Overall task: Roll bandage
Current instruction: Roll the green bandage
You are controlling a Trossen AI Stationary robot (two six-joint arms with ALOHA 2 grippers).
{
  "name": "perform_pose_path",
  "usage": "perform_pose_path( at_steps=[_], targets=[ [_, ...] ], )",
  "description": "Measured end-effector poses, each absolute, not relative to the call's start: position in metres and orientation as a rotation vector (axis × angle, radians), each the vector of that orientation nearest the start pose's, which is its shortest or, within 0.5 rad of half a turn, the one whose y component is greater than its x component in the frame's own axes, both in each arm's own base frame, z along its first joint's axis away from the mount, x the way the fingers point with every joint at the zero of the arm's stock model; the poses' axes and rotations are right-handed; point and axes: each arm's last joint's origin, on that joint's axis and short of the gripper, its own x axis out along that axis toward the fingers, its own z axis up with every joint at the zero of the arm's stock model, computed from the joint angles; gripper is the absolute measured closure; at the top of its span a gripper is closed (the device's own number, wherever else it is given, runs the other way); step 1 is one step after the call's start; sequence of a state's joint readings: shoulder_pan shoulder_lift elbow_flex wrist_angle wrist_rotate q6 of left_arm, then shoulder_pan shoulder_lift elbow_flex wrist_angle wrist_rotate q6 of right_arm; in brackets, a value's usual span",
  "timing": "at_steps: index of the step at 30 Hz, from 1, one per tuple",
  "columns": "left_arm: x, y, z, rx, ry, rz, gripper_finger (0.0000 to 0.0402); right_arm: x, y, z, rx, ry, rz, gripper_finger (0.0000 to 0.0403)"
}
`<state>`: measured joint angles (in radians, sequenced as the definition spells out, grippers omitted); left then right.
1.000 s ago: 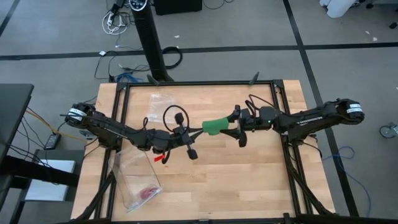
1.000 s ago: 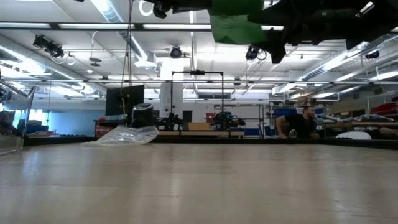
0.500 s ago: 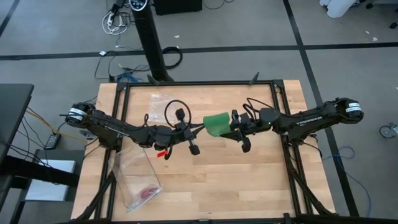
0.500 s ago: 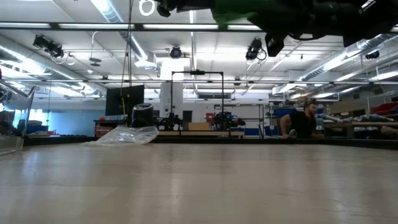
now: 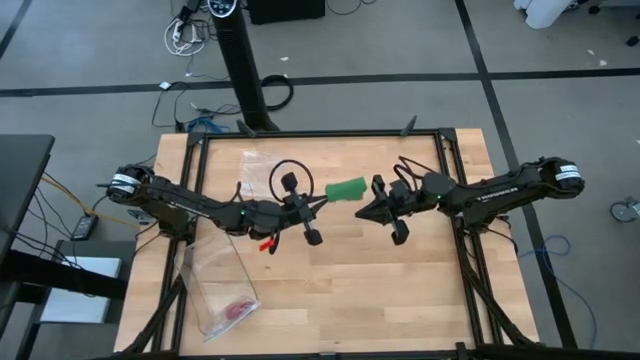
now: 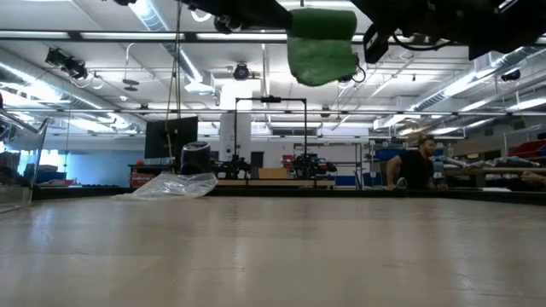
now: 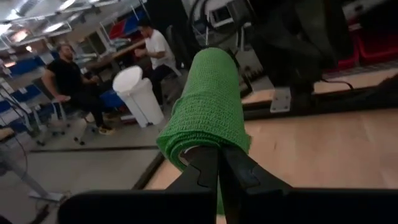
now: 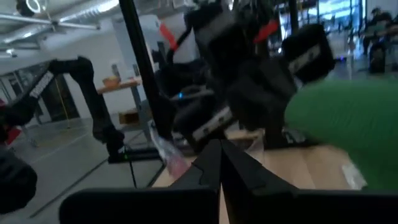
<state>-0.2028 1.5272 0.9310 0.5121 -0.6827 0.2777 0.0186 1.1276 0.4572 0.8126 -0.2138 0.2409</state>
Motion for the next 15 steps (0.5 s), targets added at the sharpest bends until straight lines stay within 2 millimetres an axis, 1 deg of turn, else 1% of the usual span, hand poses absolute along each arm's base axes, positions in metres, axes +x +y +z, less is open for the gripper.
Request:
perform_pose_path(
  at_steps=[5,9,13,15],
  targets=[
    [0.332,-0.050,0.270,0.304,0.157,0.464,0.0398,0.231,0.009,0.251,0.226,-0.113,0.240,0.0388],
    [0.331,-0.052,0.271,0.323,0.153,0.458,0.0398,0.229,0.008,0.246,0.226,-0.044,0.220,0.0357],
    [0.328,-0.058,0.274,0.322,0.144,0.440,0.0398,0.216,0.007,0.252,0.161,-0.015,0.168,0.0313],
    [0.326,-0.062,0.276,0.319,0.135,0.428,0.0398,0.206,0.005,0.257,0.120,-0.001,0.110,0.0300]
  ],
)
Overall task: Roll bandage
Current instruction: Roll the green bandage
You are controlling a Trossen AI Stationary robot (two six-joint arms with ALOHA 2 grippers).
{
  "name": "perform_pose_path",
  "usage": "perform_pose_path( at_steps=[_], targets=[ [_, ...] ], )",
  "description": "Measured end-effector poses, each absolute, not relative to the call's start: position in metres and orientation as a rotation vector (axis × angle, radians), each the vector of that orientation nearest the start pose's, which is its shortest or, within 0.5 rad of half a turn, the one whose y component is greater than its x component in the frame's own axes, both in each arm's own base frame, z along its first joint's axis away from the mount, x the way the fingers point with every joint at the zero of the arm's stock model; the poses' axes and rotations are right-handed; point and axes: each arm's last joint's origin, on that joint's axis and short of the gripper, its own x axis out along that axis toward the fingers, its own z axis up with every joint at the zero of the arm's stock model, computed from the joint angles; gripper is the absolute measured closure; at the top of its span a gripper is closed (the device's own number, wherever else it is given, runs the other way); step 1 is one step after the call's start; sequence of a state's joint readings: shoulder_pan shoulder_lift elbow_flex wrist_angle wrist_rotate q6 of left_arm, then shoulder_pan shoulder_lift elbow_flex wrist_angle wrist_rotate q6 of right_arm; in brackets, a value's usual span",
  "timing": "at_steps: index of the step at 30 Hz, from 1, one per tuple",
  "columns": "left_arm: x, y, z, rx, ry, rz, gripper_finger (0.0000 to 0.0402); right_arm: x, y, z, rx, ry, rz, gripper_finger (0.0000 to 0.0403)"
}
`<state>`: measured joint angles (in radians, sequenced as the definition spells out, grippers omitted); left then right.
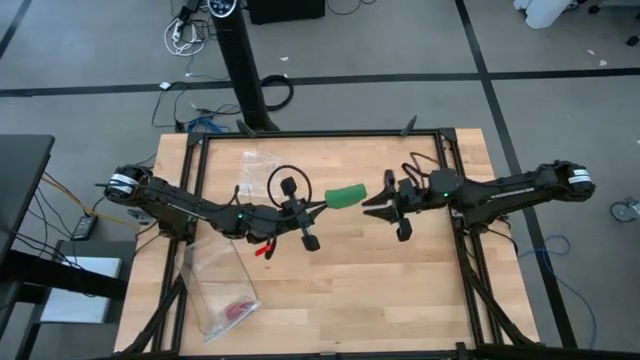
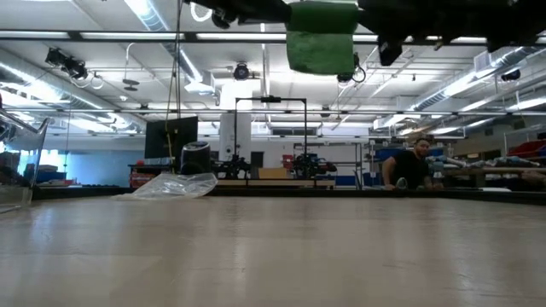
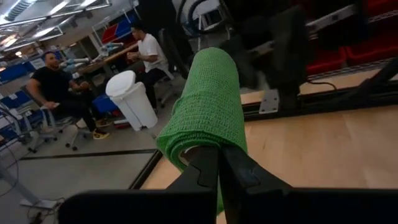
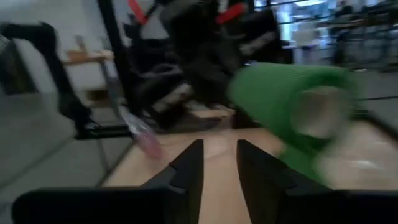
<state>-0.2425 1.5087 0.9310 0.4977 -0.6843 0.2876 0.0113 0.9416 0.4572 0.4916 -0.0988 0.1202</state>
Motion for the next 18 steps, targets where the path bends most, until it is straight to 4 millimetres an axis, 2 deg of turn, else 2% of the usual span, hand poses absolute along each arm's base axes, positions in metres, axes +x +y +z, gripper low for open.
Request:
perform_pose_path(
  at_steps=[4,8,10,18],
  targets=[
    [0.322,-0.067,0.284,0.278,0.093,0.370,0.0398,0.187,0.000,0.260,0.015,0.056,-0.059,0.0313],
    [0.323,-0.070,0.291,0.227,0.045,0.278,0.0398,0.183,-0.010,0.258,-0.019,0.096,-0.191,0.0372],
    [0.325,-0.071,0.296,0.201,0.020,0.229,0.0398,0.189,-0.013,0.257,-0.007,0.079,-0.170,0.0395],
    [0.327,-0.071,0.298,0.199,0.008,0.224,0.0398,0.225,-0.016,0.234,0.072,0.081,-0.027,0.0400]
  ],
)
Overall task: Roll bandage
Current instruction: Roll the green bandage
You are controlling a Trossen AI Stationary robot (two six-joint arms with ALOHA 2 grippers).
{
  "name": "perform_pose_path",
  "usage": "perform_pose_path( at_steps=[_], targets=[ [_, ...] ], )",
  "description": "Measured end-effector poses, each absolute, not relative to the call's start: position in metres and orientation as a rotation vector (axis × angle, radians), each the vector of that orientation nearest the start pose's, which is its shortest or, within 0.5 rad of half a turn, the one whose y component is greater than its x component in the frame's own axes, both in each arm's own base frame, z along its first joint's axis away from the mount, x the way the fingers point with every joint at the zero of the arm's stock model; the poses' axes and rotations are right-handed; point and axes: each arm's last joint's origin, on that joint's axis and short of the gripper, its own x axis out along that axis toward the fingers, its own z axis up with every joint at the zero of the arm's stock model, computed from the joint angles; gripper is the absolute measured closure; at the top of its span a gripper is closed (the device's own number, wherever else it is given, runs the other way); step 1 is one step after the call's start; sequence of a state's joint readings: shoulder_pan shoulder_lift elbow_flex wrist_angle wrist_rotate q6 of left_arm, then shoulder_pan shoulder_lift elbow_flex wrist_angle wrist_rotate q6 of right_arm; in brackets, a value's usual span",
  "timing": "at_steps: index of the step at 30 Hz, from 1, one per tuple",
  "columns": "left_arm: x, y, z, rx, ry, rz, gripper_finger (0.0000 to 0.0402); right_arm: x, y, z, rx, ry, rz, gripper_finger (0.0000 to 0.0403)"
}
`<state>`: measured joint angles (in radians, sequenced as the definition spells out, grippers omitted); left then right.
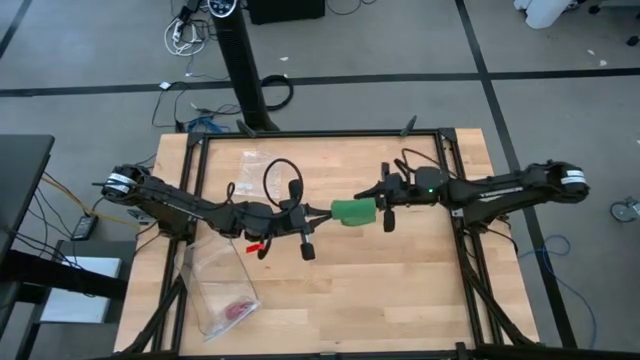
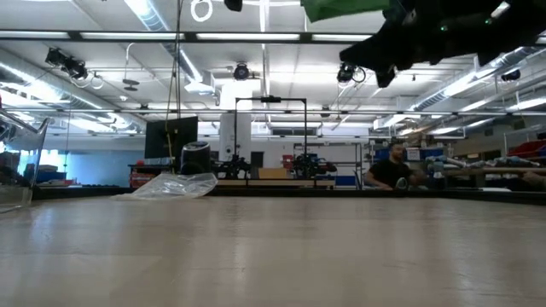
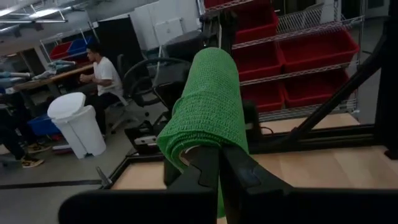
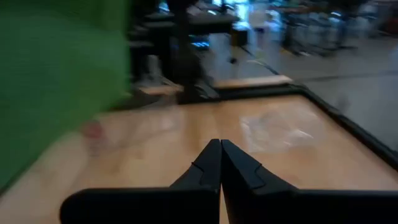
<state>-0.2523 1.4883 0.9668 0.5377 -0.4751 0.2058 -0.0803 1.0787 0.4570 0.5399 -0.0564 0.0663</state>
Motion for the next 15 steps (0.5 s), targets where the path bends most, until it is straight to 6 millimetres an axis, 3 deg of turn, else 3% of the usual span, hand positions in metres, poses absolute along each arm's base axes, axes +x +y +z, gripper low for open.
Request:
perform_pose_path(
  at_steps=[6,15],
  targets=[
    [0.327,-0.066,0.292,0.222,0.071,0.262,0.0398,0.241,-0.010,0.243,0.111,0.053,0.100,0.0401],
    [0.327,-0.062,0.289,0.255,0.110,0.330,0.0398,0.245,0.006,0.254,0.130,0.032,0.203,0.0401]
  ],
)
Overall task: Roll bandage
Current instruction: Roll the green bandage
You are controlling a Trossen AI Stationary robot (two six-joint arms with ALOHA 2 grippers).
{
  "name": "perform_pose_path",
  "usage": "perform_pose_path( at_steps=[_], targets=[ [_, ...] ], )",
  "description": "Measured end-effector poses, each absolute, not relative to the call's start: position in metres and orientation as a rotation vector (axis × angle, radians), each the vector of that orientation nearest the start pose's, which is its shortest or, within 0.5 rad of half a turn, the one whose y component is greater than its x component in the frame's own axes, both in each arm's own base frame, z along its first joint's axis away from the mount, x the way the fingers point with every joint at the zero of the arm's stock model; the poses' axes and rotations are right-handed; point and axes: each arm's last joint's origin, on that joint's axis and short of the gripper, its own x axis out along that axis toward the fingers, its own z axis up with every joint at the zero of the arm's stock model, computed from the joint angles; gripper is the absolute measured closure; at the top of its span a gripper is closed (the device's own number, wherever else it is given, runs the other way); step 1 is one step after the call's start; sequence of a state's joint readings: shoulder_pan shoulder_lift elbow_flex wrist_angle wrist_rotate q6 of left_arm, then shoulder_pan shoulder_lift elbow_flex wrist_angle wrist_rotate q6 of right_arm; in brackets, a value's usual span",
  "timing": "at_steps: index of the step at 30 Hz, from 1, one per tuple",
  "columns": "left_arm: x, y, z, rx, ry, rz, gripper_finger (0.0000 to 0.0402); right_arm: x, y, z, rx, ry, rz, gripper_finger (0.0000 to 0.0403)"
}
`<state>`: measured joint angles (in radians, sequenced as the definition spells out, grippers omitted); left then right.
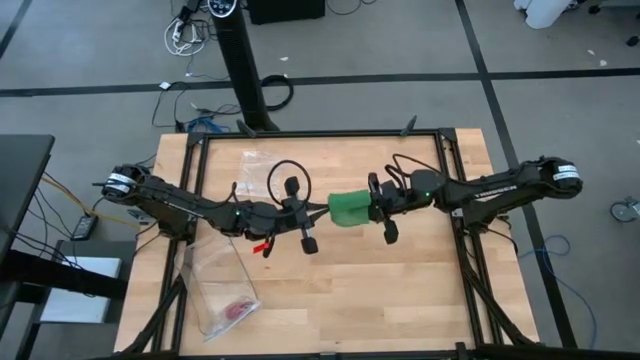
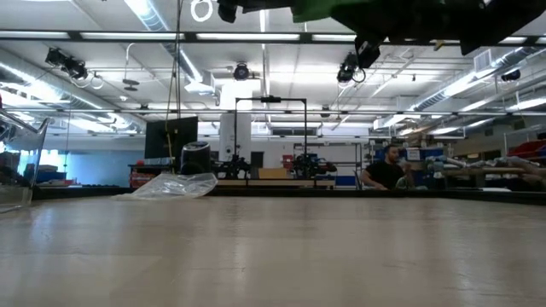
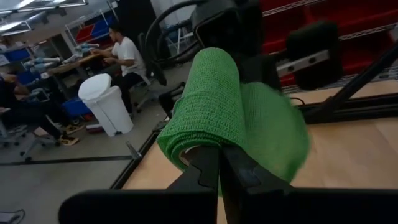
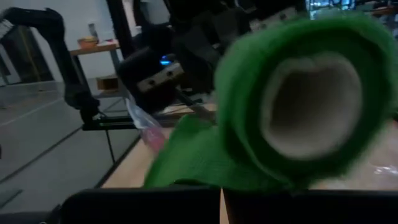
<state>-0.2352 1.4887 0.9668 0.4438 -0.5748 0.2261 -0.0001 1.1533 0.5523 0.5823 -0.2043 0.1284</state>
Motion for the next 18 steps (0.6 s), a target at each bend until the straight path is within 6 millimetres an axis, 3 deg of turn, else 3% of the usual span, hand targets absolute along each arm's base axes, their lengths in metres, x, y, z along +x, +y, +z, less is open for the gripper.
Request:
perform_pose_path(
  at_steps=[10,18],
  targets=[
    [0.330,-0.063,0.284,0.261,0.123,0.342,0.0398,0.248,0.010,0.267,0.127,-0.010,0.205,0.0402],
    [0.329,-0.066,0.283,0.301,0.131,0.374,0.0398,0.248,0.010,0.264,0.137,0.025,0.204,0.0394]
  ],
)
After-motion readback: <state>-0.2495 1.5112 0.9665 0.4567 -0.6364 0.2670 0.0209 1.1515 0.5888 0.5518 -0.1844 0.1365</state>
